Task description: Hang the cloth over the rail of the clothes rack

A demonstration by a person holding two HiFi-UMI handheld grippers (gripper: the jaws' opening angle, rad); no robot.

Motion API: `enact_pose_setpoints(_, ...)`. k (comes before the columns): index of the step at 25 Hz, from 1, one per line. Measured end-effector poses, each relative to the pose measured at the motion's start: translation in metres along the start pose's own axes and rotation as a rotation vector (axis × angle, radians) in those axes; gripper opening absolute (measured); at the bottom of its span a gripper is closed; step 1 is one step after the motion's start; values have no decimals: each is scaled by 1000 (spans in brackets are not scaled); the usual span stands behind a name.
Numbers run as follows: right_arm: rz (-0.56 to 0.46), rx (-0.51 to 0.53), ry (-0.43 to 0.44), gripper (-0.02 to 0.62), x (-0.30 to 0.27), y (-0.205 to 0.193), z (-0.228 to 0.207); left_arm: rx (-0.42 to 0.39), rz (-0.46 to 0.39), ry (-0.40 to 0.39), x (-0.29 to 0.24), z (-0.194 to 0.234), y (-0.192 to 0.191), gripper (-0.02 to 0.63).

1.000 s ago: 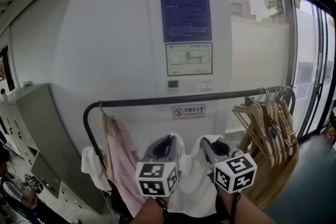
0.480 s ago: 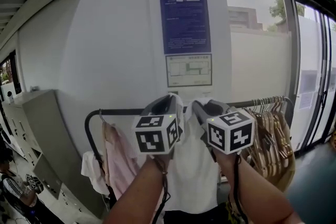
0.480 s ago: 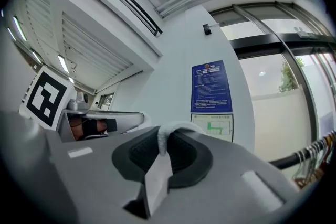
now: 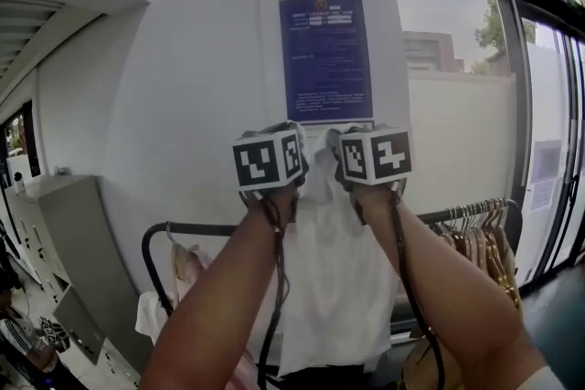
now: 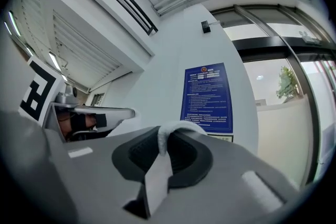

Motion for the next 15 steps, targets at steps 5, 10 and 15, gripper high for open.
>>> enact_pose_setpoints(5, 37, -3, -67, 32, -71, 10, -33, 5, 28, 9, -76, 42, 5, 25)
enact_pose_setpoints(10, 115, -37, -150, 32, -130, -7, -73, 18, 103, -2, -145, 69, -7, 25)
enact_pose_setpoints(15, 213, -60, -187, 32, -170, -33, -107, 30, 201, 17, -193, 84, -38, 25)
Point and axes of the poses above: the fingertips, and each gripper's own axes: x backward along the fingers, z to its left, y out of its top, the point moved 7 cm from there along x, backward along the fingers, and after that the axes turned 6 degrees about z, right-handed, at the moved point
